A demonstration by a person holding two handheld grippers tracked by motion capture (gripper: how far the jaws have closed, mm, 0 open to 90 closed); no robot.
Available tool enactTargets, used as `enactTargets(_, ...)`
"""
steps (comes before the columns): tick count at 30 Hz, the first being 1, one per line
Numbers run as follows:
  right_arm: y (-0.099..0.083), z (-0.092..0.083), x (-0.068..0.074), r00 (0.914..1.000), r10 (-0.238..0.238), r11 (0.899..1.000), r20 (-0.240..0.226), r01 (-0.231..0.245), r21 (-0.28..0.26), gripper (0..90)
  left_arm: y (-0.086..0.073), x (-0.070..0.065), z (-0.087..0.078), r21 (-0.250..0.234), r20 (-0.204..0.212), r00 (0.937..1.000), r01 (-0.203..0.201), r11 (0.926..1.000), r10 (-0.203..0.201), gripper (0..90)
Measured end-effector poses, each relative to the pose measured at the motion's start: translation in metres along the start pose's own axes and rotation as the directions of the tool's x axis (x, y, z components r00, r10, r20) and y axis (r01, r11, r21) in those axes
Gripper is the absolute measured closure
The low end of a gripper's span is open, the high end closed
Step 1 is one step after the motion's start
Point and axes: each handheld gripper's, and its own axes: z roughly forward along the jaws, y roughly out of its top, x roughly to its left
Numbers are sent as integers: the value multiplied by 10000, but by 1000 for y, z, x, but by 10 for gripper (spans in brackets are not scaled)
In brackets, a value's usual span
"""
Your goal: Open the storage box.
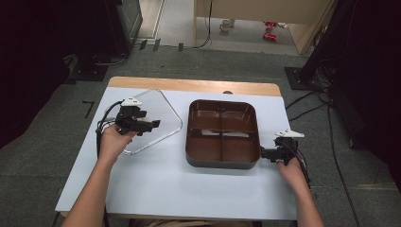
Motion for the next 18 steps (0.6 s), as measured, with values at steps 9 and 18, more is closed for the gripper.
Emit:
enactTargets(9,0,0,0,10000,10,10000,1,-10,7,0,-17,-26,-2,17,364,9989,-293,9996,292,227)
enactTargets(18,0,0,0,10000,7,10000,5,-7,5,0,-43,-52,7,261,882,9938,-699,9972,673,227)
